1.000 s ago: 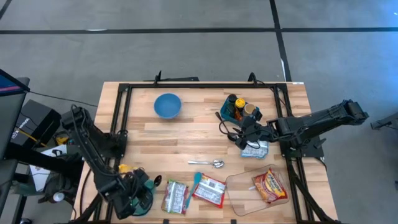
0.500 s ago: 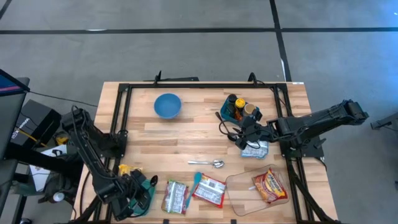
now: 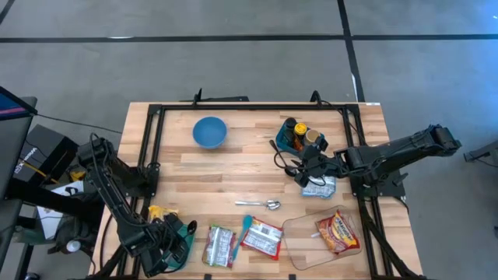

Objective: Pick & Place Food Item
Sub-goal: Put the left black spoon into the green bin

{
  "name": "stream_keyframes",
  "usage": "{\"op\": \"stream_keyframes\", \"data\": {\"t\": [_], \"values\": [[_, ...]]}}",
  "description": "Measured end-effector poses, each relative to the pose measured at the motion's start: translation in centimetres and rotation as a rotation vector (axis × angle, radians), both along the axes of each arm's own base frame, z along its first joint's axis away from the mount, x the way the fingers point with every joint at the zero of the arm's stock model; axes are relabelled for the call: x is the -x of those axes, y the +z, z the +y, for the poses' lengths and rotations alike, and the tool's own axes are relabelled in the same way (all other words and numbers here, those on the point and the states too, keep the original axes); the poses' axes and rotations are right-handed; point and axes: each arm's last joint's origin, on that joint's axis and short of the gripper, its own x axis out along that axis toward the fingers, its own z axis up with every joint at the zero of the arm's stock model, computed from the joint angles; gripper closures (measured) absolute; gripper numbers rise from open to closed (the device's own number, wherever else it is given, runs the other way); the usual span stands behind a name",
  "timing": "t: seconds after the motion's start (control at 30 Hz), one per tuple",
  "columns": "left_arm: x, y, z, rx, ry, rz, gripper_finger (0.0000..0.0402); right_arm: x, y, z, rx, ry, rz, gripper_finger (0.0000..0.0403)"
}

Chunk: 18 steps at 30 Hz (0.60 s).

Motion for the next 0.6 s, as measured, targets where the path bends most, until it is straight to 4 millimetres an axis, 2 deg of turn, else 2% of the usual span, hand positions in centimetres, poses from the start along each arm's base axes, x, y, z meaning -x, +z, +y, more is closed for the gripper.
{"op": "stream_keyframes", "data": {"t": [0.6], "values": [[-0.15,0.06,-0.27,0.030,-0.001,-0.015,0.0390,0.00,0.00,0.00,0.000,0.000,0.000,0.0253]]}}
